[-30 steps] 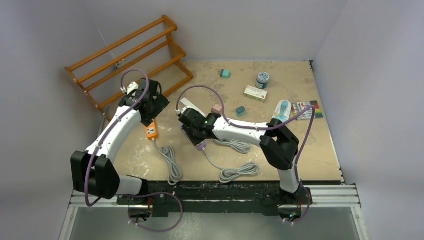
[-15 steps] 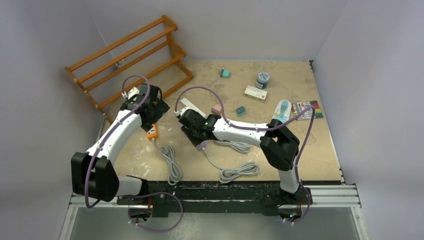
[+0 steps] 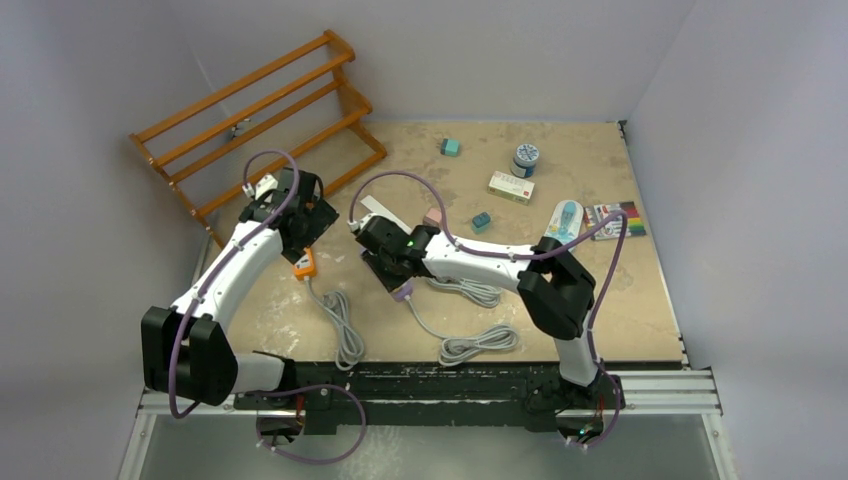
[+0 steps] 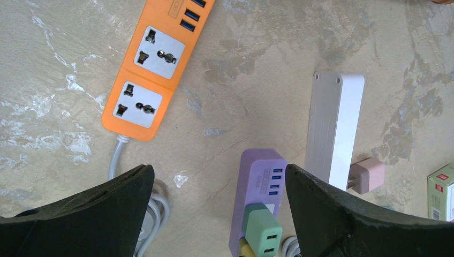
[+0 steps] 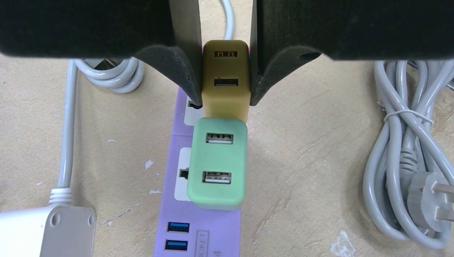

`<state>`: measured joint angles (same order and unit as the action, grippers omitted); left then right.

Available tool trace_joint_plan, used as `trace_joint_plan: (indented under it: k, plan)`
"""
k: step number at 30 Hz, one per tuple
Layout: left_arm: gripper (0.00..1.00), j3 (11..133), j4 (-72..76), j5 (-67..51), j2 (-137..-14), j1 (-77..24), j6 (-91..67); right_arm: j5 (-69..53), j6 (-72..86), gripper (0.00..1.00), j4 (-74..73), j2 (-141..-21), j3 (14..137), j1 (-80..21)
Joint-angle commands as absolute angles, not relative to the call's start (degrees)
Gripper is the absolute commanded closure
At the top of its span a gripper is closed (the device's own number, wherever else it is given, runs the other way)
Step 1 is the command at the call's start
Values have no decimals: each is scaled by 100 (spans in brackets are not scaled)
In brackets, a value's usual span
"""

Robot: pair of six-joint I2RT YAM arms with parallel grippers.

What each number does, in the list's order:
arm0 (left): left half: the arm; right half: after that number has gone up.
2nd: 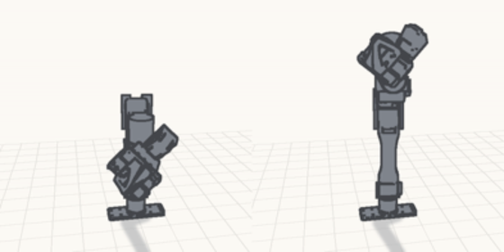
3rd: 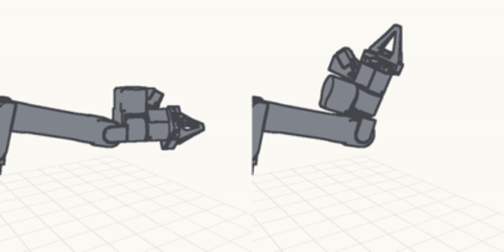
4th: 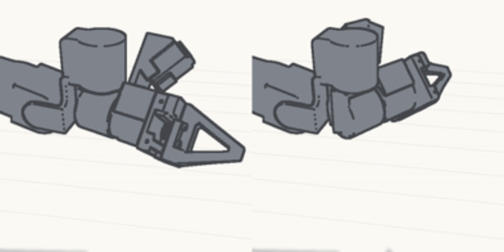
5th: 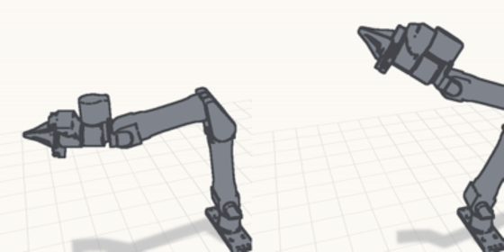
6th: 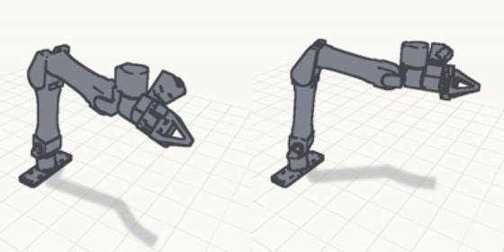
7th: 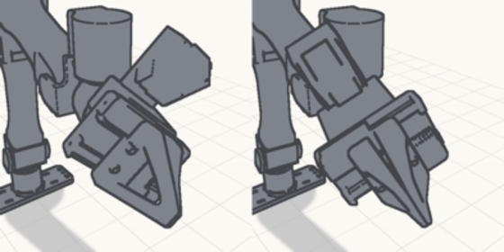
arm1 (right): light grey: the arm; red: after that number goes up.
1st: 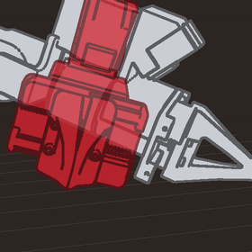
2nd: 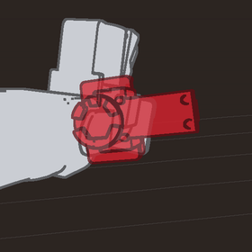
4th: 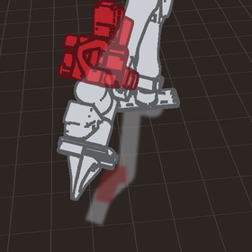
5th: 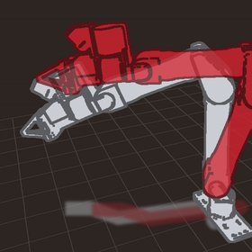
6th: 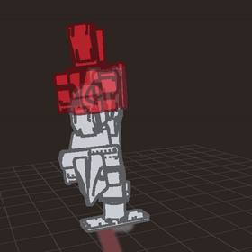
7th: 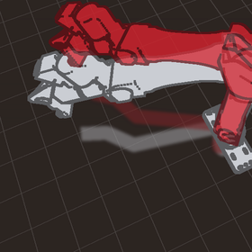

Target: Insert the plug

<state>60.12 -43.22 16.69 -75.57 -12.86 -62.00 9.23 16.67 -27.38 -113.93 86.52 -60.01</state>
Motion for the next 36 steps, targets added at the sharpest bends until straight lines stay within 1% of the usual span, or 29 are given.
trace_joint_plan:
  k: [1, 7, 9, 14, 17, 21, 24, 29, 36]
  plan:
    - [8, 6003, -4175, 1698, -7409, -1257, -6174, 710, 1885, 66, -3720, -11854, 8401, -6009]
    - [8, 6033, -4188, 1723, -7412, -1257, -6163, 861, 1958, 58, -3902, -11655, 8974, -6008]
    - [8, 6046, -4205, 1739, -7410, -1257, -6169, 933, 1989, 53, -3955, -11595, 9194, -6006]
    - [8, 6057, -4244, 1775, -7383, -1257, -6130, 1170, 2064, 36, -4047, -11284, 9598, -6002]
    - [8, 6028, -4264, 1775, -7361, -1257, -6110, 1301, 2097, 32, -3864, -10999, 9528, -5947]
    - [8, 5940, -4292, 1808, -7285, -1257, -6079, 1155, 2169, 32, -2934, -10494, 9043, -5757]
    - [8, 5899, -4291, 1806, -7263, -1251, -6065, 867, 2028, 34, -2363, -10353, 8851, -5692]
    - [8, 5871, -4294, 1712, -7320, -1256, -6021, 610, 1798, 39, -2484, -10784, 9288, -5698]
    - [8, 5812, -4263, 1721, -7355, -1257, -5980, 704, 1666, 44, -2754, -11348, 9690, -5698]
